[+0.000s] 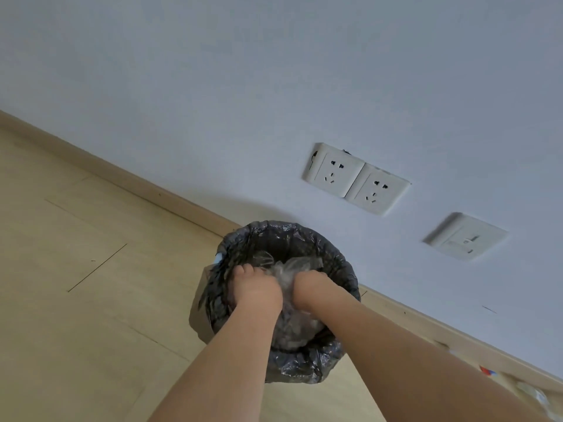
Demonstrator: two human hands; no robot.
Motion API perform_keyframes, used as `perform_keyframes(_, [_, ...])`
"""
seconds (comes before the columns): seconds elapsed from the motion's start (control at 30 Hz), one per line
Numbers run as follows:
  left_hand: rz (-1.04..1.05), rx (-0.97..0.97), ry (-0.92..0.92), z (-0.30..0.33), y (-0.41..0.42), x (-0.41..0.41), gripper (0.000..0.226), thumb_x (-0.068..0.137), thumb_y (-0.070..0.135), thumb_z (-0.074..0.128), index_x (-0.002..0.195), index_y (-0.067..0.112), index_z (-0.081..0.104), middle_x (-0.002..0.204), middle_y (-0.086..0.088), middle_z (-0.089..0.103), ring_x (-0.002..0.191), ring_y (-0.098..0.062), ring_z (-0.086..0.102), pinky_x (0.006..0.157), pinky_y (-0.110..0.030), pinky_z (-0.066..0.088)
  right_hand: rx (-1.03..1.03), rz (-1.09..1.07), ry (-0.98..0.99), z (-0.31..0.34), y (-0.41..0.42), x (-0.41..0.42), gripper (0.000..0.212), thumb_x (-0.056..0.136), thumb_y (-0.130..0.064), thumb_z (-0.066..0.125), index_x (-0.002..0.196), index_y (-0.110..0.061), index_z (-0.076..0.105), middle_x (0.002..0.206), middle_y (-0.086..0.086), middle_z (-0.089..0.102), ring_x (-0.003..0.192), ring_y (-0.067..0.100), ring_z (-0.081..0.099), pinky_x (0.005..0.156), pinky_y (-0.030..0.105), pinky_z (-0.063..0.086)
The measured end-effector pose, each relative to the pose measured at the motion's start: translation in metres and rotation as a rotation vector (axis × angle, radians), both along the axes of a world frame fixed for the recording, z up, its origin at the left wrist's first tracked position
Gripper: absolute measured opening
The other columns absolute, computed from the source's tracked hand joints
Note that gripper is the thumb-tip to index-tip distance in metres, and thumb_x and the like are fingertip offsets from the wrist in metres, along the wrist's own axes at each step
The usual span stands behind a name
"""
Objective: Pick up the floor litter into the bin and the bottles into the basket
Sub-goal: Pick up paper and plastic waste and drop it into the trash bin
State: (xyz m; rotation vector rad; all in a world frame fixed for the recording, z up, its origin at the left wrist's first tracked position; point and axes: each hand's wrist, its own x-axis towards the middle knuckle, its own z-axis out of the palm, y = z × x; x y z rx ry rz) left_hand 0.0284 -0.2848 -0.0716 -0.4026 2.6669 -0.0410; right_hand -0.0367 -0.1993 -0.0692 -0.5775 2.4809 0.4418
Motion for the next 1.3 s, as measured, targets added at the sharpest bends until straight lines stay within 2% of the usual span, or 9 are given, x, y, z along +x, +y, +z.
perform_keyframes(0.17, [0.051,-0.031,0.094,0.02,0.009,-0.009,0.042,0.095,0.03,0.038,0.13,0.014,0.055,0.134,-0.013,0.054,0.124,-0.033,0.047,0.103,-0.046,0.031,-0.436,0.014,0.237,0.048,0.041,0.001,0.028,0.093,-0.021,0.044,0.114,-0.015,0.061,0.114,0.009,0.054,0.109,0.029,0.051,0.091,0.038,0.046])
perform_keyframes(0.27, [0.039,-0.082,0.287,0.042,0.029,-0.012,0.033,0.094,0.025,0.037,0.113,0.016,0.063,0.119,-0.011,0.059,0.111,-0.031,0.053,0.096,-0.044,0.037,-0.647,-0.04,0.343,0.072,0.091,0.001,0.031,0.094,-0.02,0.04,0.117,-0.017,0.06,0.116,0.005,0.055,0.11,0.026,0.052,0.094,0.037,0.045])
perform_keyframes(0.4, [-0.039,-0.071,0.564,0.071,0.079,-0.02,0.027,0.09,0.023,0.041,0.108,0.014,0.06,0.112,-0.008,0.059,0.104,-0.029,0.054,0.089,-0.039,0.039,-0.673,-0.152,0.423,0.083,0.196,-0.001,0.033,0.094,-0.021,0.043,0.123,-0.017,0.057,0.121,0.002,0.055,0.113,0.022,0.052,0.094,0.035,0.045])
perform_keyframes(0.5, [-0.179,0.001,0.629,0.081,0.142,-0.029,0.022,0.09,0.021,0.043,0.106,0.012,0.055,0.106,-0.007,0.056,0.098,-0.029,0.053,0.078,-0.037,0.037,-0.617,-0.321,0.425,0.071,0.294,0.001,0.034,0.092,-0.021,0.045,0.123,-0.018,0.057,0.121,0.003,0.055,0.111,0.022,0.053,0.093,0.034,0.045])
perform_keyframes(0.67, [-0.316,0.195,0.496,0.058,0.281,-0.031,0.022,0.091,0.021,0.041,0.107,0.013,0.053,0.109,-0.007,0.054,0.097,-0.028,0.052,0.077,-0.037,0.041,-0.517,-0.602,0.355,0.03,0.448,0.015,0.037,0.088,-0.017,0.047,0.125,-0.016,0.055,0.123,0.004,0.053,0.111,0.024,0.052,0.086,0.032,0.044])
perform_keyframes(0.87, [-0.471,0.307,0.1,-0.008,0.412,-0.039,0.034,0.091,0.017,0.044,0.125,0.014,0.05,0.127,-0.006,0.049,0.111,-0.03,0.054,0.089,-0.039,0.047,-0.5,-0.825,0.172,-0.043,0.556,0.028,0.042,0.085,-0.012,0.049,0.127,-0.017,0.052,0.13,0.003,0.05,0.107,0.022,0.056,0.083,0.03,0.046])
perform_keyframes(1.07, [-0.501,0.318,-0.014,-0.096,0.474,-0.055,0.031,0.097,0.027,0.041,0.126,0.019,0.046,0.13,-0.007,0.043,0.106,-0.031,0.055,0.082,-0.039,0.048,-0.352,-0.538,0.108,-0.116,0.573,0.048,0.046,0.086,-0.046,0.051,0.125,-0.023,0.046,0.125,-0.002,0.05,0.121,0.023,0.045,0.098,0.034,0.035])
perform_keyframes(1.2, [-0.4,0.29,0.001,-0.137,0.475,-0.042,0.025,0.098,0.024,0.041,0.12,0.016,0.049,0.123,-0.006,0.043,0.099,-0.031,0.058,0.082,-0.039,0.049,-0.281,-0.411,0.175,-0.134,0.564,0.045,0.03,0.088,-0.021,0.052,0.118,-0.018,0.05,0.12,0.002,0.054,0.115,0.025,0.048,0.096,0.033,0.031])
perform_keyframes(1.3, [-0.298,0.312,0.053,-0.15,0.467,-0.02,0.02,0.1,0.021,0.039,0.116,0.015,0.05,0.118,-0.004,0.047,0.098,-0.028,0.061,0.079,-0.037,0.049,-0.245,-0.358,0.205,-0.137,0.561,0.039,0.033,0.083,-0.005,0.049,0.112,-0.017,0.056,0.112,0.002,0.059,0.112,0.025,0.05,0.095,0.032,0.031])
